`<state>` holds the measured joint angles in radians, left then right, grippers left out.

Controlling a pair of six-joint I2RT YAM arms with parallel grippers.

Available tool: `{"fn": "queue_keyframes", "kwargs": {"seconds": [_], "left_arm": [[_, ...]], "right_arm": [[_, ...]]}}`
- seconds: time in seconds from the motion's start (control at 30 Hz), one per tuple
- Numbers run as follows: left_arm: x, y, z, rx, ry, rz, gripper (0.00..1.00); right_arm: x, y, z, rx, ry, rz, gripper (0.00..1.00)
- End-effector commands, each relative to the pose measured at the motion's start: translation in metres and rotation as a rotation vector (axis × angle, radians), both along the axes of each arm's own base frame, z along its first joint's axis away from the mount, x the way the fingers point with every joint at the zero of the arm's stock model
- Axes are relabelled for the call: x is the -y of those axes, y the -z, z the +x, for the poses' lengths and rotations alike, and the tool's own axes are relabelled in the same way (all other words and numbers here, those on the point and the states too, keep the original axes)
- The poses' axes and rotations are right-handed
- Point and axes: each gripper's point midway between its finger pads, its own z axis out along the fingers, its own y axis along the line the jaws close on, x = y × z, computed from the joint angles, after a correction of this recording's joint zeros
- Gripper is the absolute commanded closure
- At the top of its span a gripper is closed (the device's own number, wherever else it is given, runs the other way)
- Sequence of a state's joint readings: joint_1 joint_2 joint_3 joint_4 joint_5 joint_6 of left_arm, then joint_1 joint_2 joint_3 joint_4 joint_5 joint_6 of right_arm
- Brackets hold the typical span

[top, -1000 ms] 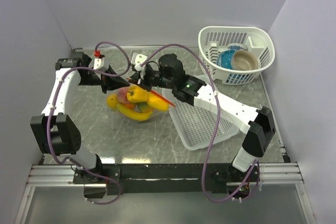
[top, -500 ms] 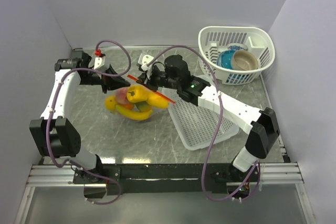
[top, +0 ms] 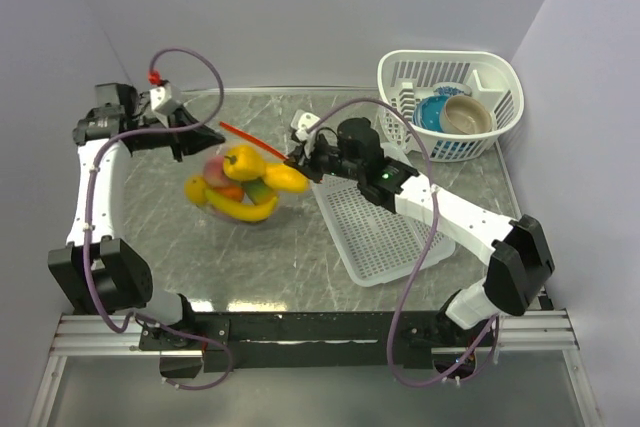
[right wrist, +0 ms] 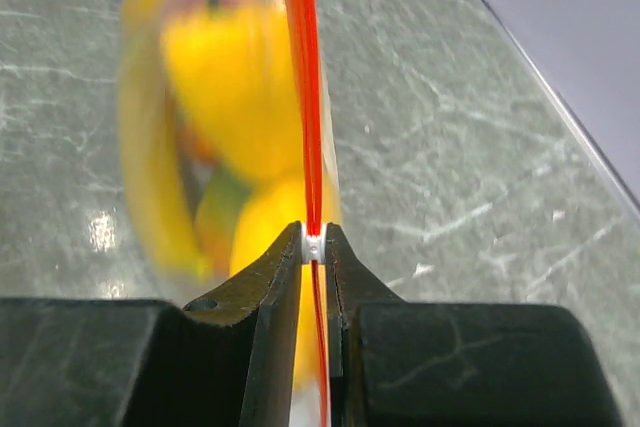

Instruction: Open the zip-top bag and remove the fake food

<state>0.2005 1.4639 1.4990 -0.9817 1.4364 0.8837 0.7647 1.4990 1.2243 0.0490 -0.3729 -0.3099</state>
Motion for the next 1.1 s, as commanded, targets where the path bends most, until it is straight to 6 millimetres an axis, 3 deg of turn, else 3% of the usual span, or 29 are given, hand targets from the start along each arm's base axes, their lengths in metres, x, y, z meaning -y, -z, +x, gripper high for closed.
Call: {"fn": "queue_keyframes", "kwargs": {"seconds": [0.0, 0.17, 0.3, 0.47, 0.6, 0.73, 0.83, 1.07], "left_arm": [[-0.016, -0.059, -0.015, 0.151, 0.086, -0.145, 0.99], [-0.027, -0.059, -0.013, 0.153, 0.053, -0.136, 0.99], [-0.027, -0.056, -0.014, 0.167, 0.055, -0.128, 0.99], [-0.028, -0.051, -0.020, 0.131, 0.044, -0.133, 0.99], [-0.035, -0.046, -0.029, 0.107, 0.013, -0.127, 0.99], [-0.054, -0.040, -0.035, 0.039, -0.068, -0.134, 0.99], [-0.066, -0.037, -0.034, 0.039, -0.115, -0.143, 0.99], [-0.067, -0.025, -0.032, 0.043, -0.143, -0.138, 0.99]], "right_arm": [[0.023, 0.006, -0.001, -0.028, 0.075, 0.012, 0.99], [0.026, 0.023, -0.012, -0.092, 0.071, 0.029, 0.99], [0.016, 0.035, -0.026, -0.152, 0.022, 0.025, 0.98], [-0.015, 0.053, -0.057, -0.229, -0.093, -0.029, 0.97], [-0.057, 0.050, -0.090, -0.264, -0.215, -0.020, 0.98], [-0.086, 0.048, -0.117, -0.336, -0.312, 0.003, 0.98], [-0.099, 0.059, -0.132, -0.391, -0.358, 0.002, 0.96], [-0.112, 0.101, -0.160, -0.583, -0.399, 0.022, 0.93]]}}
